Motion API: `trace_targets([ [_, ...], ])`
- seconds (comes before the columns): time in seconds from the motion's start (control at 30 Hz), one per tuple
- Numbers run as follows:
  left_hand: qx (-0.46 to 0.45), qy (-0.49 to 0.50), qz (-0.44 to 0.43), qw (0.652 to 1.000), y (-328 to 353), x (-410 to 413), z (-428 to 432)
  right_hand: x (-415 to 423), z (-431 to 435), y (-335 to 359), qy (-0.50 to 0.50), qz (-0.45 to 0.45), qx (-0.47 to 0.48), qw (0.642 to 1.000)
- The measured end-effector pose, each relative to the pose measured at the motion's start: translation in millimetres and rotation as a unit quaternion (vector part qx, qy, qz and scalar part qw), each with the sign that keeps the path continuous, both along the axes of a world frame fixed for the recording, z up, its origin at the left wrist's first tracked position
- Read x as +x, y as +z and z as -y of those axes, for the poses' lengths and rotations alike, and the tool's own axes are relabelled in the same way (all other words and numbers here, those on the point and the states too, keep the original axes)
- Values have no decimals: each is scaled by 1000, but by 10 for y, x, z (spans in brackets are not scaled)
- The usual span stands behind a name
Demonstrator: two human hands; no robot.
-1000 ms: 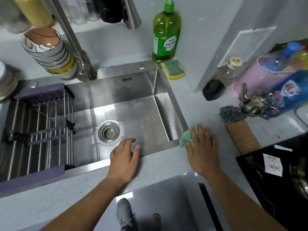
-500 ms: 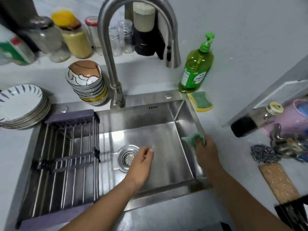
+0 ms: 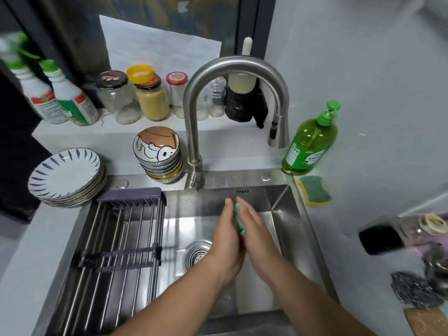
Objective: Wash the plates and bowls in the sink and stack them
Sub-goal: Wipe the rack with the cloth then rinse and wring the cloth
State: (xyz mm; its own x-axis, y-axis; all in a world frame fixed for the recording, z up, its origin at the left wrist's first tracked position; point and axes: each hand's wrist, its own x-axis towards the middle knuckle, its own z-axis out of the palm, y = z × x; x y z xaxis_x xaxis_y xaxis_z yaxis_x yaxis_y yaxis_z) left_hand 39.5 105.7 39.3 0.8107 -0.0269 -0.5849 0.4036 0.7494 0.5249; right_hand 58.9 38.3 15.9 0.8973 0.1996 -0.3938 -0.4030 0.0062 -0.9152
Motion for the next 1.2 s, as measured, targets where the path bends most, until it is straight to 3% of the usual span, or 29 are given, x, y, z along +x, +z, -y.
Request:
trace_targets([
  [0.1,55,-14,-5,998,-138,159,-84,300,125,-230,23,19,-46,999],
  [0.17,126,-44,11,991,-272,299,-165,608,250,-375,-8,-11,-12,1000],
  [0.2,222,-66,1,973,-376,387,-232,807,293,-459,-23,-26,-2,999],
  [0.27,421,-111,-15,900,-539,559,-420,1205,301,-568,-49,3,-44,998],
  [0.37,553,-152,-14,819,-706,768,-656,1699,82,-641,23,169,-234,957],
  [0.47,591,-156,6,792,-865,932,-692,2002,-291,-773,193,310,-277,889],
  [0.6,604,-150,8,783,-1088,949,-690,2077,-350,-1056,368,449,-405,707],
  [0.67,609,-157,9,777,-1115,927,-693,2171,-314,-1122,402,450,-458,653],
  [0.87,570,-119,10,813,-1119,897,-717,2321,-570,-1130,467,496,-393,617],
  [1.1,597,-165,-3,785,-1054,938,-698,2387,-48,-1058,438,433,-481,625],
  [1.2,613,-183,-1,769,-1011,984,-688,2435,-449,-1020,478,468,-432,605],
])
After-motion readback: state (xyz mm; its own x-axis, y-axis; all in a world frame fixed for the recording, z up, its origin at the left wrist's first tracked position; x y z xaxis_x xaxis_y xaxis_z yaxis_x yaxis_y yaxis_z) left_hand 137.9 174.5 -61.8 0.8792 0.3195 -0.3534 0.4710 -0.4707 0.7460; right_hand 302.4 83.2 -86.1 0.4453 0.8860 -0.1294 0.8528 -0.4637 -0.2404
